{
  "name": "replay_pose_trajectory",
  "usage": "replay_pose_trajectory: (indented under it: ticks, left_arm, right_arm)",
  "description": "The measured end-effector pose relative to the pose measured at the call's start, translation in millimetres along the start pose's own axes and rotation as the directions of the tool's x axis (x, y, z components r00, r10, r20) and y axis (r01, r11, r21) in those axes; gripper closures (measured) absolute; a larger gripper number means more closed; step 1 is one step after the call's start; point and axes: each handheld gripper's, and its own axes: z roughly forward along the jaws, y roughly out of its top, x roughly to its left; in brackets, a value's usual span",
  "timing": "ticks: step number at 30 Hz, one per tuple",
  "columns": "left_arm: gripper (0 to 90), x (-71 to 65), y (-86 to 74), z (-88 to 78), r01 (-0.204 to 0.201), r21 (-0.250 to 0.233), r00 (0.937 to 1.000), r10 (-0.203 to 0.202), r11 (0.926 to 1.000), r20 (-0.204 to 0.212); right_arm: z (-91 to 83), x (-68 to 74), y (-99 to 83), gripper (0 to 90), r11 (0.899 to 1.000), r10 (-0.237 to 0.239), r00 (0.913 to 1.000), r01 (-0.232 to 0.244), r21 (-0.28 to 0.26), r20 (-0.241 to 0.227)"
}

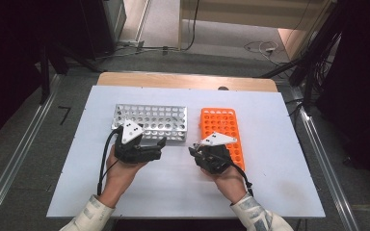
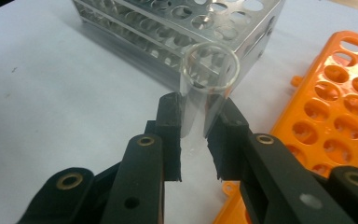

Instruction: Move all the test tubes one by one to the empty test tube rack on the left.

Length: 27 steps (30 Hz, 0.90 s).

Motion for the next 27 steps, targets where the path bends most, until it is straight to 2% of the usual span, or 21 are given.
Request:
replay_pose_trajectory:
  ticks: [3,7,13,19,27]
  left_arm:
    - [14.0,-6.1,0.1,0.5,-0.007,-0.003,0.9996,0.007,1.0,0.026]
    - [15.8,-14.7,-0.5,1.3,-0.001,-0.006,0.9965,0.002,1.0,0.084]
    - [20.7,-32.4,-1.6,0.9,-0.039,-0.024,0.9904,0.041,0.999,0.132]
    - [38.6,-40.8,-2.9,1.4,-0.059,-0.039,0.9772,0.066,0.9975,0.202]
    - [50.8,-48.2,-5.0,5.9,-0.086,-0.029,0.9629,0.09,0.9959,0.254]
  right_arm:
    - [1.7,2.9,0.0,73.1,1.0,-0.005,1.0,0.005,0.0,-0.008]
    - [5.5,6.6,0.1,73.0,1.0,-0.014,0.9997,0.014,0.007,-0.019]
    - [12.2,13.6,2.4,73.1,0.999,-0.04,0.9986,0.04,0.009,-0.036]
    - [14.2,23.5,6.2,73.0,0.998,-0.065,0.9965,0.065,0.004,-0.052]
    - [18.1,29.2,7.0,73.1,0.997,-0.078,0.9947,0.079,0.01,-0.067]
